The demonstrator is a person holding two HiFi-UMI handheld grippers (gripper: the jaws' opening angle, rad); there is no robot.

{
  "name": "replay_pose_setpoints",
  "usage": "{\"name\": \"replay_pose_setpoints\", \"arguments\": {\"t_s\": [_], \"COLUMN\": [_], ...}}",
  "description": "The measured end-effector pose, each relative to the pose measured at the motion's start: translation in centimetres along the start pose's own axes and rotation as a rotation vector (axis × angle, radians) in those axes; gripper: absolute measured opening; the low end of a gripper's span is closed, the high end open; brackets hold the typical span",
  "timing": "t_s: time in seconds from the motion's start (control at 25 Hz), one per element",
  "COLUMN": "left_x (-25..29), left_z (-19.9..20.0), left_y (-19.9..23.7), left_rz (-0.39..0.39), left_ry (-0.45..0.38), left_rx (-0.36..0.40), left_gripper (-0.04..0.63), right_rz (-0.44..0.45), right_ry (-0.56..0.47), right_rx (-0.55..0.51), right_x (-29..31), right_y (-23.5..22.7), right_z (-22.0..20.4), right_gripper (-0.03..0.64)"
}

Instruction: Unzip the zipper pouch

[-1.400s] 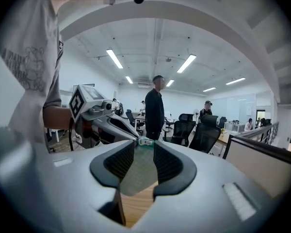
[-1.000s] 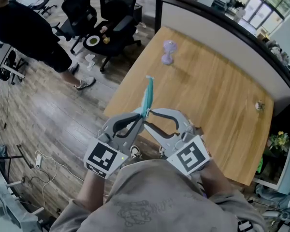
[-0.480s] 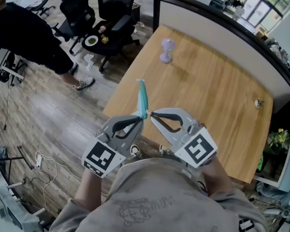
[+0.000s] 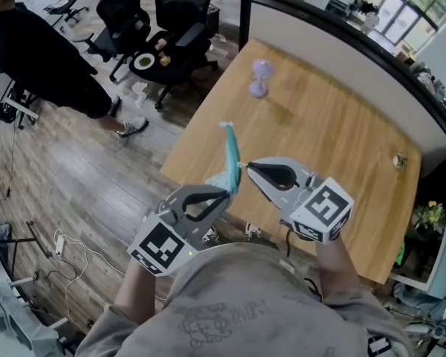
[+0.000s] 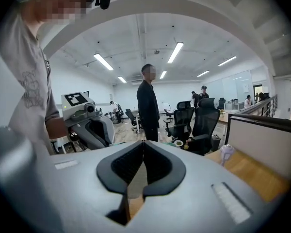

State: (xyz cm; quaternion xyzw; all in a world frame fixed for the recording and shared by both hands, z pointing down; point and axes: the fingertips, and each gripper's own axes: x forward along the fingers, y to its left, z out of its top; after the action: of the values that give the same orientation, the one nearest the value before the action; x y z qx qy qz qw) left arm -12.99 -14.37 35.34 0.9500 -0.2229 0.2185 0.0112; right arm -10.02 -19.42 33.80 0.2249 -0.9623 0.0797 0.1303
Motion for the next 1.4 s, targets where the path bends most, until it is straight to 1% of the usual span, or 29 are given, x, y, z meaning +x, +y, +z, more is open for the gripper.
{"name": "replay_pose_setpoints", "arguments": {"t_s": [0.12, 0.2, 0.32, 0.4, 0.44, 0.48, 0.56, 0.6, 0.76, 0.84, 0.92, 1.0, 1.16, 1.24, 1.32, 1.4], "left_x": [-0.7, -1.3, -2.3, -3.1, -3.5, -3.9, -4.4, -4.5, -4.3, -4.4, -4.6, -4.7, -5.1, -5.6, -6.6, -7.8], "left_z": [-0.2, 0.2, 1.0, 1.1, 0.9, 0.5, -0.4, -0.6, -0.4, -0.2, -0.1, 0.2, 1.3, 2.1, 3.0, 4.3], "left_y": [0.1, 0.1, -0.1, -0.2, -0.1, 0.1, 0.6, 0.8, 0.9, 1.3, 1.9, 2.3, 3.4, 4.7, 6.4, 8.1], "left_rz": [-0.014, -0.013, -0.034, -0.054, -0.057, -0.052, -0.028, -0.022, -0.012, 0.007, 0.041, 0.078, 0.141, 0.213, 0.317, 0.423], "left_ry": [-0.012, -0.056, -0.139, -0.164, -0.163, -0.154, -0.128, -0.118, -0.12, -0.128, -0.127, -0.12, -0.125, -0.127, -0.132, -0.157], "left_rx": [0.0, 0.01, 0.058, 0.062, 0.05, 0.016, -0.088, -0.116, -0.141, -0.16, -0.155, -0.119, -0.13, -0.144, -0.151, -0.124], "left_gripper": [0.006, 0.006, 0.006, 0.006, 0.006, 0.006, 0.006, 0.006, 0.006, 0.007, 0.006, 0.007, 0.008, 0.006, 0.008, 0.008], "right_rz": [-0.051, -0.091, -0.149, -0.198, -0.22, -0.234, -0.239, -0.241, -0.261, -0.27, -0.279, -0.288, -0.295, -0.3, -0.31, -0.323], "right_ry": [0.0, -0.011, -0.031, -0.028, -0.023, -0.019, -0.017, -0.016, 0.001, -0.002, -0.017, -0.05, -0.134, -0.174, -0.217, -0.253], "right_rx": [0.005, 0.032, 0.089, 0.097, 0.093, 0.09, 0.095, 0.098, 0.097, 0.105, 0.11, 0.121, 0.109, 0.085, 0.063, 0.039], "right_x": [-0.2, -0.5, -1.2, -1.8, -2.1, -2.4, -2.5, -2.4, -1.9, -1.8, -1.8, -2.0, -2.9, -3.4, -4.0, -4.7], "right_y": [-1.5, -2.7, -4.6, -5.9, -6.6, -7.0, -7.5, -7.5, -7.4, -7.4, -7.4, -7.5, -7.2, -6.9, -6.5, -6.2], "right_z": [-0.1, -0.1, -0.2, -0.4, -0.5, -0.5, -0.5, -0.5, -1.2, -1.4, -1.0, -0.1, 2.7, 4.5, 6.2, 7.7], "right_gripper": [0.012, 0.012, 0.012, 0.012, 0.012, 0.012, 0.015, 0.015, 0.015, 0.017, 0.017, 0.018, 0.018, 0.018, 0.018, 0.018]}}
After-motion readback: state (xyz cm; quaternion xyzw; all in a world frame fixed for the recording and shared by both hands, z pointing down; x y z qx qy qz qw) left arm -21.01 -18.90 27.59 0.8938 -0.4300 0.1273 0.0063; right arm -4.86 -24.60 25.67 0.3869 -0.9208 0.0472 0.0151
